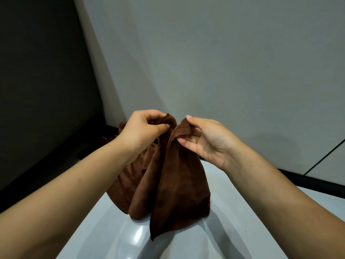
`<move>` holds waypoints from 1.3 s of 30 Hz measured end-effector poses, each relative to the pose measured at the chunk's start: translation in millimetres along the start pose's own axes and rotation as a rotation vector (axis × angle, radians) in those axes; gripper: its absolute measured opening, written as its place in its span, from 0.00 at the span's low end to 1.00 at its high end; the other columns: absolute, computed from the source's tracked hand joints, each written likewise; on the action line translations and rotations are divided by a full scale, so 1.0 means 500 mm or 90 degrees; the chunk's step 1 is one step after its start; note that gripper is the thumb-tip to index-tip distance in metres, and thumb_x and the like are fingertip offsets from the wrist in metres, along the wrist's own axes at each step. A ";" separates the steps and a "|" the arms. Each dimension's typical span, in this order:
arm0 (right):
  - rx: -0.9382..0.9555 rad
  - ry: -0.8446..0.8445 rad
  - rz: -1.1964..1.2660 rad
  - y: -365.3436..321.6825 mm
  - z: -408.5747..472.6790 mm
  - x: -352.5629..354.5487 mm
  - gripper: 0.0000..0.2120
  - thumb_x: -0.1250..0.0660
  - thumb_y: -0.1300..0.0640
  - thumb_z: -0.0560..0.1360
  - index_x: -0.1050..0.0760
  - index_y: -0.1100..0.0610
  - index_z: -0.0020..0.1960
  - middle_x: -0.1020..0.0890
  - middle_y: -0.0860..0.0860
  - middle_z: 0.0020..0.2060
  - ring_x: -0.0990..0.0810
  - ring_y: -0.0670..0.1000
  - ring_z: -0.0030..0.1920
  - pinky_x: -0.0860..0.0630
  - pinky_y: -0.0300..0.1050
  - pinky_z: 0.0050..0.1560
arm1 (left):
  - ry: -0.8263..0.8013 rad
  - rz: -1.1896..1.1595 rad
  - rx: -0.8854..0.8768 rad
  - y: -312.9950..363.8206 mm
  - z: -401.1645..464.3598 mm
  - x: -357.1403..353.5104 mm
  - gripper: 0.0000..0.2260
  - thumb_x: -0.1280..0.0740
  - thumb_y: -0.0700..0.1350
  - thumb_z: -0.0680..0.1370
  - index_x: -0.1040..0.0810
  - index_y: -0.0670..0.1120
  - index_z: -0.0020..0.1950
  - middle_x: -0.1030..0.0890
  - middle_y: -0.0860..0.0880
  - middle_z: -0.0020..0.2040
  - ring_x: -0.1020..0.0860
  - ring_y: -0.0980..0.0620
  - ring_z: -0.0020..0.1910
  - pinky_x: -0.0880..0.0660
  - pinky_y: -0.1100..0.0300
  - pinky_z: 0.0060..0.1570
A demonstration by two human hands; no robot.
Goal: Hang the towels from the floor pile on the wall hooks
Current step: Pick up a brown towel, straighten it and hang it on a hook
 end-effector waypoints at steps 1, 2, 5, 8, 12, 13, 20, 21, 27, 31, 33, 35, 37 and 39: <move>-0.001 -0.004 -0.002 0.001 0.000 -0.002 0.08 0.39 0.61 0.79 0.29 0.59 0.41 0.21 0.52 0.25 0.20 0.48 0.29 0.20 0.40 0.34 | 0.003 0.006 -0.018 0.003 -0.002 -0.003 0.08 0.32 0.31 0.74 0.18 0.44 0.42 0.18 0.55 0.32 0.21 0.63 0.32 0.23 0.69 0.39; -0.001 -0.008 -0.004 0.002 0.000 -0.004 0.08 0.39 0.61 0.79 0.28 0.60 0.42 0.20 0.53 0.27 0.19 0.48 0.29 0.20 0.40 0.34 | 0.005 0.009 -0.031 0.006 -0.003 -0.005 0.07 0.32 0.32 0.73 0.18 0.43 0.43 0.18 0.55 0.33 0.21 0.64 0.32 0.23 0.70 0.40; -0.003 -0.021 -0.007 0.003 0.001 -0.006 0.06 0.39 0.62 0.79 0.27 0.61 0.44 0.18 0.53 0.29 0.19 0.47 0.28 0.20 0.39 0.34 | -0.003 0.003 -0.041 0.011 -0.003 -0.009 0.06 0.31 0.32 0.73 0.18 0.41 0.45 0.18 0.54 0.34 0.21 0.63 0.32 0.23 0.69 0.41; 0.001 -0.010 -0.013 0.001 0.003 -0.002 0.06 0.38 0.62 0.78 0.27 0.62 0.44 0.19 0.56 0.34 0.18 0.49 0.29 0.20 0.40 0.35 | -0.007 0.000 -0.039 0.011 -0.002 -0.007 0.07 0.32 0.31 0.74 0.18 0.39 0.47 0.18 0.55 0.33 0.22 0.63 0.31 0.23 0.70 0.40; 0.004 -0.010 -0.027 0.000 0.002 -0.001 0.05 0.38 0.63 0.78 0.26 0.63 0.44 0.19 0.57 0.35 0.18 0.50 0.29 0.19 0.40 0.35 | -0.013 0.040 -0.063 0.016 -0.004 -0.007 0.08 0.33 0.31 0.74 0.18 0.42 0.49 0.19 0.57 0.34 0.22 0.66 0.31 0.25 0.74 0.40; 0.006 -0.008 -0.028 0.000 0.002 -0.002 0.05 0.38 0.63 0.78 0.26 0.64 0.45 0.19 0.58 0.35 0.18 0.50 0.30 0.20 0.40 0.35 | -0.015 0.060 -0.071 0.018 -0.005 -0.008 0.09 0.33 0.32 0.75 0.18 0.42 0.50 0.19 0.57 0.36 0.22 0.67 0.32 0.25 0.75 0.42; 0.009 -0.018 -0.090 0.001 -0.004 -0.010 0.07 0.42 0.63 0.80 0.27 0.63 0.46 0.20 0.57 0.37 0.18 0.51 0.34 0.20 0.40 0.35 | -0.012 0.133 -0.076 0.022 -0.009 -0.010 0.12 0.35 0.35 0.74 0.18 0.43 0.55 0.18 0.54 0.46 0.21 0.63 0.46 0.26 0.68 0.53; 0.011 -0.016 -0.107 0.001 -0.005 -0.009 0.08 0.43 0.63 0.80 0.27 0.62 0.45 0.20 0.56 0.37 0.18 0.51 0.34 0.20 0.40 0.35 | -0.023 0.135 -0.070 0.022 -0.011 -0.010 0.13 0.34 0.38 0.72 0.18 0.44 0.55 0.18 0.54 0.46 0.21 0.61 0.48 0.25 0.66 0.55; 0.066 0.008 -0.303 0.001 -0.005 -0.003 0.09 0.44 0.61 0.81 0.26 0.58 0.55 0.21 0.51 0.42 0.21 0.45 0.36 0.24 0.36 0.37 | -0.050 0.255 -0.107 0.015 -0.015 -0.017 0.18 0.33 0.35 0.70 0.22 0.46 0.59 0.19 0.51 0.51 0.21 0.55 0.52 0.24 0.59 0.54; 0.131 -0.003 -0.440 0.005 -0.002 -0.008 0.11 0.46 0.60 0.82 0.26 0.54 0.58 0.22 0.49 0.41 0.24 0.44 0.37 0.27 0.36 0.36 | -0.034 0.324 -0.157 0.010 -0.011 -0.015 0.18 0.33 0.34 0.70 0.23 0.45 0.59 0.20 0.52 0.49 0.23 0.54 0.51 0.27 0.65 0.51; 0.146 -0.030 -0.478 0.007 -0.002 -0.012 0.10 0.47 0.60 0.82 0.27 0.51 0.54 0.23 0.47 0.39 0.25 0.43 0.38 0.27 0.37 0.39 | -0.022 0.338 -0.174 0.008 -0.010 -0.013 0.17 0.33 0.33 0.71 0.23 0.44 0.58 0.21 0.52 0.48 0.23 0.55 0.50 0.28 0.69 0.47; 0.165 -0.044 -0.520 0.010 0.001 -0.015 0.11 0.46 0.60 0.82 0.27 0.49 0.48 0.23 0.45 0.38 0.24 0.44 0.40 0.25 0.42 0.44 | 0.004 0.342 -0.187 0.005 -0.010 -0.011 0.16 0.35 0.31 0.71 0.22 0.43 0.56 0.23 0.53 0.45 0.25 0.56 0.47 0.32 0.77 0.42; 0.204 -0.025 -0.562 0.012 0.007 -0.015 0.13 0.43 0.60 0.80 0.28 0.47 0.41 0.22 0.46 0.38 0.22 0.49 0.44 0.24 0.48 0.52 | 0.025 0.335 -0.194 0.005 -0.008 -0.010 0.15 0.37 0.30 0.71 0.20 0.42 0.53 0.23 0.54 0.42 0.25 0.56 0.44 0.34 0.79 0.39; 0.264 0.015 -0.604 0.011 0.009 -0.011 0.12 0.40 0.60 0.78 0.27 0.47 0.39 0.22 0.47 0.38 0.22 0.51 0.45 0.24 0.46 0.52 | 0.033 0.325 -0.201 0.006 -0.005 -0.007 0.14 0.38 0.29 0.71 0.20 0.43 0.49 0.23 0.54 0.39 0.25 0.55 0.43 0.33 0.78 0.38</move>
Point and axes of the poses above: each hand's wrist, its own z-axis towards the middle knuckle, its own x-axis out of the back of the hand, y = z × x, the point moved 2 cm from there along z, towards the middle knuckle
